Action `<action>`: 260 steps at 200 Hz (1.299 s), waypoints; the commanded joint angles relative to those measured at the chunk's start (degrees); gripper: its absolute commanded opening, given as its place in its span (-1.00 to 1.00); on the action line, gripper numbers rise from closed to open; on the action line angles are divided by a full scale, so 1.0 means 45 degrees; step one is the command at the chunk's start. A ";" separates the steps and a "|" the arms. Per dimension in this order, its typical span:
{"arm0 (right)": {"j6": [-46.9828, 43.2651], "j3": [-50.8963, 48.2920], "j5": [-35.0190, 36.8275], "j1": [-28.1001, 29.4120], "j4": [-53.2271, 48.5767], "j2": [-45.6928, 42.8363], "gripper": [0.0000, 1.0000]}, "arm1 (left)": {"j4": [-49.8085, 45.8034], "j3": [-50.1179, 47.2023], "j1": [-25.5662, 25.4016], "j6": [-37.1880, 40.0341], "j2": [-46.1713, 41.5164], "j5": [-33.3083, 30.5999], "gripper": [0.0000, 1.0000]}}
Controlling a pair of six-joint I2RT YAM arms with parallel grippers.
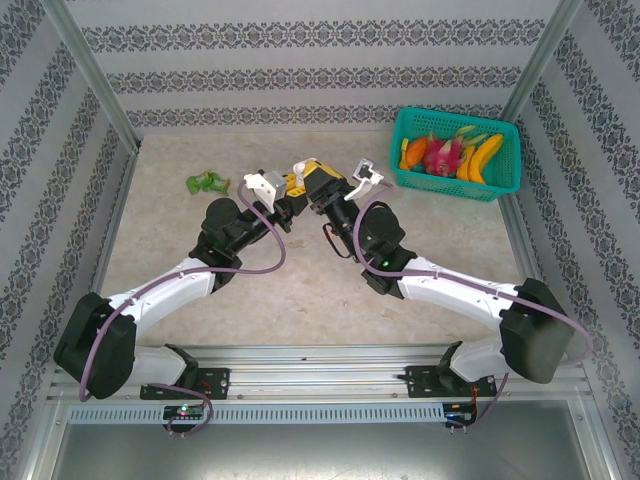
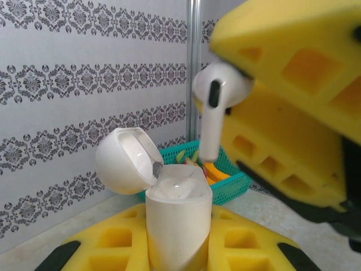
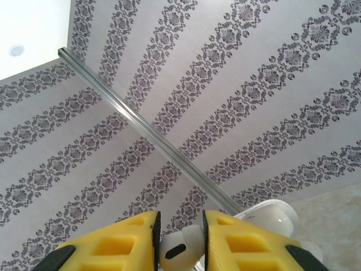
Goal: Insert the wireless bluetooth earbuds into the charging case
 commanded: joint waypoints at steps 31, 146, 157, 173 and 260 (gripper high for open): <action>0.0804 0.0026 0.0192 -0.0003 0.0835 0.0452 -0.50 | 0.0773 0.0440 -0.0175 -0.0210 -0.0037 -0.0067 -1.00; 0.1481 -0.0460 0.0097 -0.0039 0.0904 0.0564 -0.52 | 0.0644 0.0576 -0.0175 -0.0054 -0.0035 -0.0226 -1.00; 0.1518 -0.0490 0.0078 -0.0029 0.0874 0.0573 -0.51 | 0.0607 0.0594 -0.0174 -0.0044 -0.0040 -0.0237 -1.00; 0.1627 -0.0562 0.0029 -0.0022 0.0852 0.0599 -0.52 | 0.0555 0.0631 -0.0175 -0.0016 -0.0029 -0.0254 -1.00; 0.2075 -0.0353 -0.0096 -0.0022 -0.0302 0.0969 -0.53 | 0.0438 0.0769 -0.0194 -0.0015 -0.0055 -0.0146 -1.00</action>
